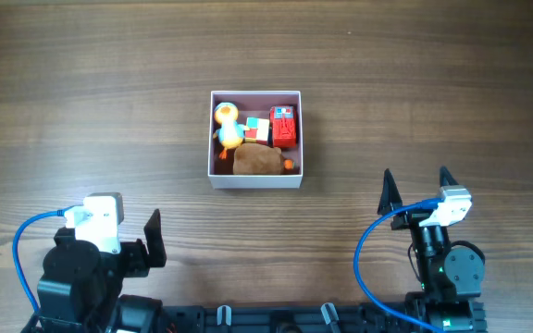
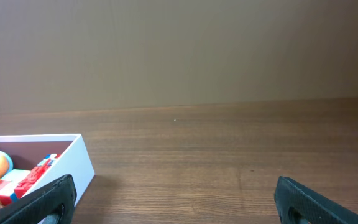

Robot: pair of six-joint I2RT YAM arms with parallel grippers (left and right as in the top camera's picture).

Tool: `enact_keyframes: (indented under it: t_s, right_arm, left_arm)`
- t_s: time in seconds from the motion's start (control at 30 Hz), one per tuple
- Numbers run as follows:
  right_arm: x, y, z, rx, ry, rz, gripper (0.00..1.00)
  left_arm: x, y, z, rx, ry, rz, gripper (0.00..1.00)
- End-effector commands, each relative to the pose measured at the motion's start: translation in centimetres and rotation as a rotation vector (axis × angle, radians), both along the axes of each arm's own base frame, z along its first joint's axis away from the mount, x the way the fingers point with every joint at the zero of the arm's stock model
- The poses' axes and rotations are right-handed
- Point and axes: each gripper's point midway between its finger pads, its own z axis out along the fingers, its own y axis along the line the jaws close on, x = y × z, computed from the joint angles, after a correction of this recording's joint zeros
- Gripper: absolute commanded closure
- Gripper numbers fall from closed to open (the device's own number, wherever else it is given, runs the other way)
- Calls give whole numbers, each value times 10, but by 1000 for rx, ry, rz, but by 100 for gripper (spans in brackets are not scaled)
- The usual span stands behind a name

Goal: Pack container

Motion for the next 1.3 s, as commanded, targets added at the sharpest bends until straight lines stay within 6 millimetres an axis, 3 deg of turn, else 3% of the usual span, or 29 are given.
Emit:
enact_keyframes:
  t_s: [0.0,0.43,0.63,0.77,1.0,1.17,1.27]
  right_arm:
    - [-1,2,3,-13,-16,15,0]
    - [-1,2,3,-12,-15,15,0]
    - [-1,2,3,-13,-16,15,0]
    - [-1,2,3,-13,-16,15,0]
    - [-1,2,3,-13,-16,14,0]
    - [-1,2,3,-13,-16,15,0]
    - [-1,2,3,-13,-16,15,0]
  left_arm:
    - [0,1,-1,18,-1,-7,0]
    - [0,1,-1,18,-1,-7,0]
    - [-17,0,-2,-70,-89,13,0]
    - [-4,5,-9,-87,-231,49,0]
    - [53,-4,-4,-112,-587,-28,0]
    - [67,-6,-1,-89,-742,-60,0]
    - [73,-2,-21,-77,-728,-45,0]
